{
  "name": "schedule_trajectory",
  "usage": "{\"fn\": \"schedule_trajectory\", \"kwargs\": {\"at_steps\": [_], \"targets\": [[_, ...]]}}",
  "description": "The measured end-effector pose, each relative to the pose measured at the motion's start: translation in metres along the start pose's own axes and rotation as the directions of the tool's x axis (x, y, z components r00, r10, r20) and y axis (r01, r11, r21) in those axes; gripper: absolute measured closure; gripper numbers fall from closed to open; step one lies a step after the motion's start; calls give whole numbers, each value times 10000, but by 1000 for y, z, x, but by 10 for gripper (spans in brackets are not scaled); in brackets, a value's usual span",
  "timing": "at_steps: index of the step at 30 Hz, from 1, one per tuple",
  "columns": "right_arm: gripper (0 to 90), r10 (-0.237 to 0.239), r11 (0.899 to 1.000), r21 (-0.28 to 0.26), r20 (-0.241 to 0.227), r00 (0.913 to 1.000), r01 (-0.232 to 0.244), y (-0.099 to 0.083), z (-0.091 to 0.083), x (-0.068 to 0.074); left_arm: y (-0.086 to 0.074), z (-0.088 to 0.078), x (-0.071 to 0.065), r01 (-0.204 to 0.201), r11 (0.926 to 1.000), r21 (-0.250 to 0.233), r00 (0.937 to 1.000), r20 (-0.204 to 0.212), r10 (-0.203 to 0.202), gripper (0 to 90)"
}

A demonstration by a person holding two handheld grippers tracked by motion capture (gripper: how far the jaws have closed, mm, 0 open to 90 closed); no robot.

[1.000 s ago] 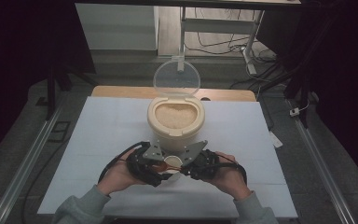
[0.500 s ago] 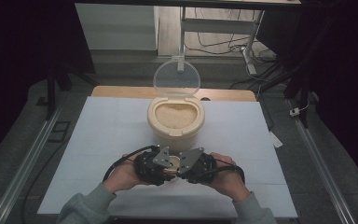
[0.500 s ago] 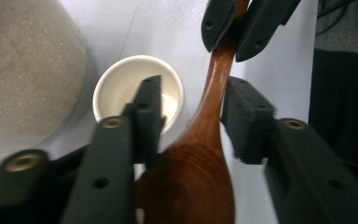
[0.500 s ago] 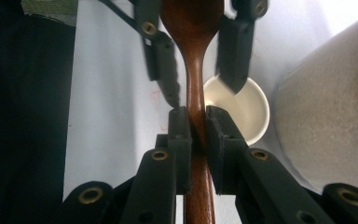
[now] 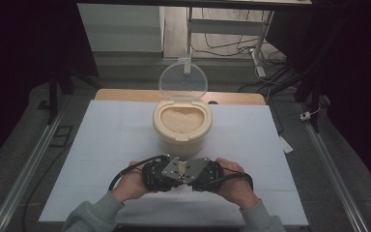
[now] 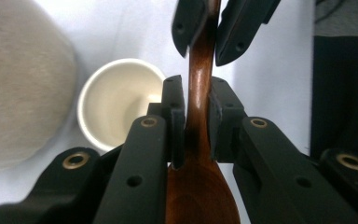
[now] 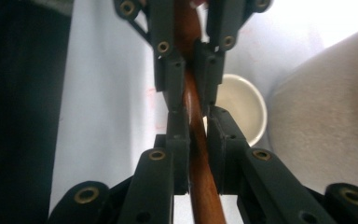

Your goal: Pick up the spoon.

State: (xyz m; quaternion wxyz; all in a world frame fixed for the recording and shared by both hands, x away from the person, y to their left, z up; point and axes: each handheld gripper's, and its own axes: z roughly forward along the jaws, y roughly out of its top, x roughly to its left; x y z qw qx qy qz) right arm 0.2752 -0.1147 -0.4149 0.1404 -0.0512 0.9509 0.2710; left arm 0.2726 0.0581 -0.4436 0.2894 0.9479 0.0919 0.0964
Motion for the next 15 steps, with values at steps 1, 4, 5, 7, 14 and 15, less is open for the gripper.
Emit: {"fn": "schedule_trajectory", "kwargs": {"at_steps": [1,4,5,7,14,15], "targets": [[727,160,9997,-197,15,9999,-159,-1,-1,-1,0,-2,1,-21,10000,17,9997,-256,21,785],[627,773,9925,-1000,711,9945,-700,-3,-10,-6,-2,-4,3,160,9996,-233,9986,-496,-171,787],[597,1078,9868,-1304,886,9902,-958,-4,-13,-7,-3,-5,4,207,9994,-270,9982,-565,-222,787],[550,1673,9703,-1957,1168,9790,-1425,-7,-20,-9,-3,-6,5,261,9990,-352,9975,-642,-284,788],[490,3549,8957,-3414,1629,9206,-2849,-19,-37,-14,-6,-10,7,620,9958,-680,9916,-1092,-692,788],[480,4083,8703,-3661,1623,8983,-3294,-25,-40,-16,-6,-10,8,681,9949,-745,9906,-1139,-763,788]]}}
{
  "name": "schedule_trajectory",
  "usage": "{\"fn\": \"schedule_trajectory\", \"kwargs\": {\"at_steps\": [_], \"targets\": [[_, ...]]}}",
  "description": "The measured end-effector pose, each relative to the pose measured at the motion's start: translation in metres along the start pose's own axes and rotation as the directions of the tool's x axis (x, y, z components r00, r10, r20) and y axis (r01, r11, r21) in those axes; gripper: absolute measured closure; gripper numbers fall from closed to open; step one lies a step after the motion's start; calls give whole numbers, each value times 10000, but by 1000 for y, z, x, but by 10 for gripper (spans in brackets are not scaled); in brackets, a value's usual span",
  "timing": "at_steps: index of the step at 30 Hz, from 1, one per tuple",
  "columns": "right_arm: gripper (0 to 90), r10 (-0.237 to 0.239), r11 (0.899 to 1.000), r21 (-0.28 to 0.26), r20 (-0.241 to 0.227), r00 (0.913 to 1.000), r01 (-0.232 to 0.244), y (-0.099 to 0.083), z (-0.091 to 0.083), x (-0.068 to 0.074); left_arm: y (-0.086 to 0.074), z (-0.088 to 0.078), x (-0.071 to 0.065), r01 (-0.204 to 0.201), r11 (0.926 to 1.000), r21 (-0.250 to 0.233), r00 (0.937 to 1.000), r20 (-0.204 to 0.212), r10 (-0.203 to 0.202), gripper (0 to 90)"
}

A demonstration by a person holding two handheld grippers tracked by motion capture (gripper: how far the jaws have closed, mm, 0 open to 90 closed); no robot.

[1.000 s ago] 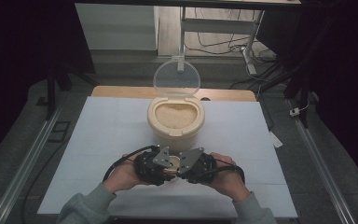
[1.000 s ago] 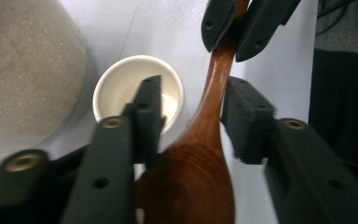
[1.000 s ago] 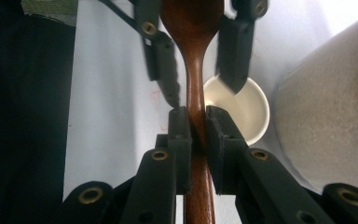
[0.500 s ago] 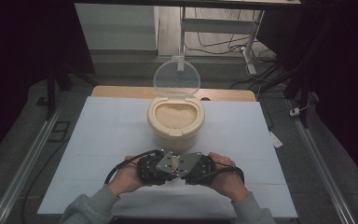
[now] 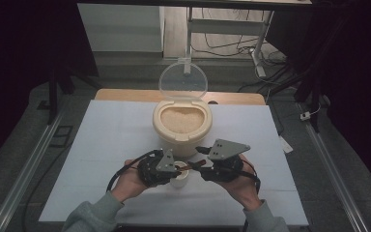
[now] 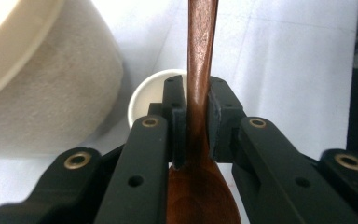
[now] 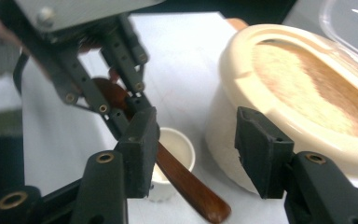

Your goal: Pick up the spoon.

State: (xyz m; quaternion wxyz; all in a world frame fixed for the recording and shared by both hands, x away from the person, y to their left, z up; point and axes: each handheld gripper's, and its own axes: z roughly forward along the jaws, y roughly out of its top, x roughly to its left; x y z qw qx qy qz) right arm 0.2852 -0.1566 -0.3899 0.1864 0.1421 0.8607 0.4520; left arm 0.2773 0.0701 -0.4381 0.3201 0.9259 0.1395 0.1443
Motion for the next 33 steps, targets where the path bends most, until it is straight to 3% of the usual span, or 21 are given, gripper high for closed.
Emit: {"fn": "schedule_trajectory", "kwargs": {"at_steps": [1,2,3,4,6,7,9,11,12,16,23,27,32,33], "targets": [[480,0,10000,0,0,10000,0,0,0,0,0,0,1,54,10000,-39,10000,-55,-55,788],[471,406,9991,-152,202,9990,-403,-3,-3,-3,-1,-1,1,116,9999,-114,9998,-160,-118,788],[471,406,9991,-152,202,9990,-403,-3,-3,-3,-1,-2,2,197,9996,-186,9996,-212,-201,788],[455,840,9963,-215,405,9956,-832,-7,-5,-6,-1,-3,2,247,9993,-275,9993,-286,-255,789],[446,1039,9943,-300,502,9933,-1025,-9,-6,-7,-2,-4,3,333,9986,-420,9985,-417,-351,789],[427,1439,9889,-462,662,9874,-1410,-11,-8,-9,-2,-5,4,370,9981,-494,9980,-497,-395,789],[418,1623,9857,-574,662,9845,-1586,-13,-9,-10,-2,-7,4,418,9972,-624,9971,-612,-456,789],[393,2118,9755,-778,767,9743,-2059,-16,-11,-11,-3,-8,4,458,9962,-741,9962,-709,-510,789],[393,2118,9755,-778,767,9743,-2059,-16,-11,-11,-3,-9,4,476,9956,-803,9954,-786,-539,789],[359,2689,9602,-1031,896,9590,-2596,-19,-12,-9,-3,-10,4,552,9936,-982,9933,-961,-646,789],[314,3231,9442,-1115,1294,9375,-3100,-22,-9,-3,-3,-11,4,620,9909,-1194,9908,-1120,-755,789],[317,3741,9236,-1298,1009,9219,-3606,-23,-1,1,-3,-12,3,641,9886,-1361,9891,-1228,-810,789],[331,3965,9142,-1310,927,9133,-3836,-23,4,4,-2,-11,1,584,9870,-1495,9883,-1306,-782,789],[341,4161,9049,-1381,867,9052,-4027,-24,6,4,-1,-11,0,575,9868,-1514,9883,-1312,-777,789]]}}
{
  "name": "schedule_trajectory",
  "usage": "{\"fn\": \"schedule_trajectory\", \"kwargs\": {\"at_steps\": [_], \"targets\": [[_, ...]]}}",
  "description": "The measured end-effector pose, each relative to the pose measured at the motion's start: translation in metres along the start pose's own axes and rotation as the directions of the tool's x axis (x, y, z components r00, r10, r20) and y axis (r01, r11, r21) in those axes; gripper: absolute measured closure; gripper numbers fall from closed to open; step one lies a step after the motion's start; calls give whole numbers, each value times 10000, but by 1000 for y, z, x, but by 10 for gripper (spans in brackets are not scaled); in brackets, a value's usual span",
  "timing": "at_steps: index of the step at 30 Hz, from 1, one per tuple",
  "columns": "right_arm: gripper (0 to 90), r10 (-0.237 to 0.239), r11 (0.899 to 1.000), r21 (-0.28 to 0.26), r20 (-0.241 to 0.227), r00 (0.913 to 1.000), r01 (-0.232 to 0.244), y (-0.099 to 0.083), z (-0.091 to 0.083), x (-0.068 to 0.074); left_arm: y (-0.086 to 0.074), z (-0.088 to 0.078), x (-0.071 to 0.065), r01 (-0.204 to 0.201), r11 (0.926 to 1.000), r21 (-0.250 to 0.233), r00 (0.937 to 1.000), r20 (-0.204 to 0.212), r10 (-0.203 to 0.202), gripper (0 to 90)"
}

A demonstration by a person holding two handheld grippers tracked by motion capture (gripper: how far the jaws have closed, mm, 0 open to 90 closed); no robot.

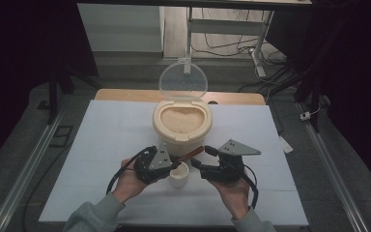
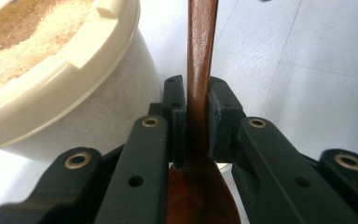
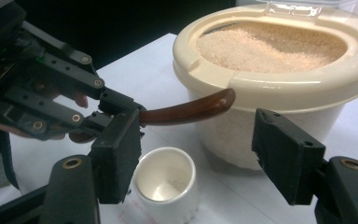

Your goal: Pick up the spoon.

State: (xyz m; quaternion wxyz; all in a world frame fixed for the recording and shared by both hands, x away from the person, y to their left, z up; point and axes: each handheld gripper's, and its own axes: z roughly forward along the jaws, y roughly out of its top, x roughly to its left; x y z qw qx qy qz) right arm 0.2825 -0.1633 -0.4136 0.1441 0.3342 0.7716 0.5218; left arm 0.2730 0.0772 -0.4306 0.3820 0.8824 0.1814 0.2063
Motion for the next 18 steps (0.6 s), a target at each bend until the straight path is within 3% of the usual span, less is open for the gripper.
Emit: {"fn": "schedule_trajectory", "kwargs": {"at_steps": [9,18], "targets": [[413,648,9976,-227,-201,9977,-652,-2,5,0,2,2,-5,-122,9999,-101,9999,-56,122,790],[503,914,9953,-288,-407,9950,-926,-5,10,3,3,4,-9,-272,9995,-134,9996,-108,271,790]]}}
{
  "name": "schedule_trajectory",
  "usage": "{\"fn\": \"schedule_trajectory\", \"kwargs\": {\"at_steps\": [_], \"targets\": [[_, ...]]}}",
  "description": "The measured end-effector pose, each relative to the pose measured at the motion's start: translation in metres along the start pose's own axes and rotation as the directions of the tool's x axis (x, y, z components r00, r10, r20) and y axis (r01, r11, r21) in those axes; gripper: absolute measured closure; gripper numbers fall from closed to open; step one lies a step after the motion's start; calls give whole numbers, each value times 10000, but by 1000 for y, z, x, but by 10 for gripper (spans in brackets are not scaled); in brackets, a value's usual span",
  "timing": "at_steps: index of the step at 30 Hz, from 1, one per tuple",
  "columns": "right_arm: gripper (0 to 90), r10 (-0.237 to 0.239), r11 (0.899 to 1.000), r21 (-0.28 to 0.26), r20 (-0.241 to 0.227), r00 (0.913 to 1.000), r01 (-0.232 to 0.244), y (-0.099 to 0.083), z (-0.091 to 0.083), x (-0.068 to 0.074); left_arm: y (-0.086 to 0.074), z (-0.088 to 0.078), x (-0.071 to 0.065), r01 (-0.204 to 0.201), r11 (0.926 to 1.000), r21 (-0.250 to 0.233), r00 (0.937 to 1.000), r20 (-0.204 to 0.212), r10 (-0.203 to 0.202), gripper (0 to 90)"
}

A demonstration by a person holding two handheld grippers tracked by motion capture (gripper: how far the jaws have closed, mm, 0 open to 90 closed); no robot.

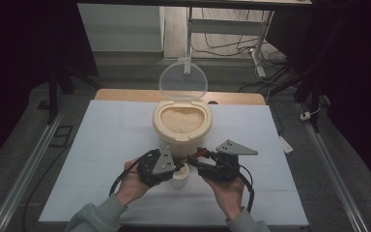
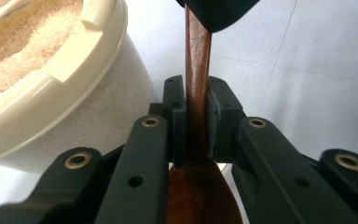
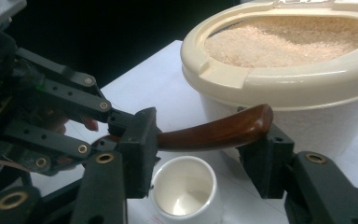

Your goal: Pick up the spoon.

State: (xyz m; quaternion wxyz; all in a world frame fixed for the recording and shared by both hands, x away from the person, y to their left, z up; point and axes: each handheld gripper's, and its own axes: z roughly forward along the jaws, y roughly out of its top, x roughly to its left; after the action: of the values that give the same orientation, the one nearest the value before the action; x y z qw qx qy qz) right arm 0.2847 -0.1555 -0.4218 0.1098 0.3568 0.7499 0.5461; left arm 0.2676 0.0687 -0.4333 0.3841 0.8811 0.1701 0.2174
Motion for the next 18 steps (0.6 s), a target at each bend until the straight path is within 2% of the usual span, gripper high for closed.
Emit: {"fn": "schedule_trajectory", "kwargs": {"at_steps": [8,9,10,11,12,13,18], "targets": [[632,167,9990,-399,-236,9996,-176,1,-3,2,0,1,-2,-135,9999,-5,9999,-97,135,790],[669,145,9985,-522,-426,9990,-167,1,-4,2,0,1,-2,-131,9999,-11,9999,-106,131,791],[669,145,9985,-522,-426,9990,-167,1,-4,2,0,1,-1,-124,9999,-25,9999,-116,124,791],[703,199,9976,-646,-713,9973,-245,2,-5,2,0,0,-1,-108,9999,-55,9999,-129,107,792],[703,199,9976,-646,-713,9973,-245,2,-5,2,0,-1,0,-98,9999,-77,9998,-144,97,792],[727,99,9968,-776,-920,9957,-170,3,-6,3,0,-2,0,-105,9999,-116,9999,-132,104,793],[788,-242,9946,-1031,-1353,9905,102,5,-9,5,1,-4,-2,-284,9994,-172,9993,-242,280,794]]}}
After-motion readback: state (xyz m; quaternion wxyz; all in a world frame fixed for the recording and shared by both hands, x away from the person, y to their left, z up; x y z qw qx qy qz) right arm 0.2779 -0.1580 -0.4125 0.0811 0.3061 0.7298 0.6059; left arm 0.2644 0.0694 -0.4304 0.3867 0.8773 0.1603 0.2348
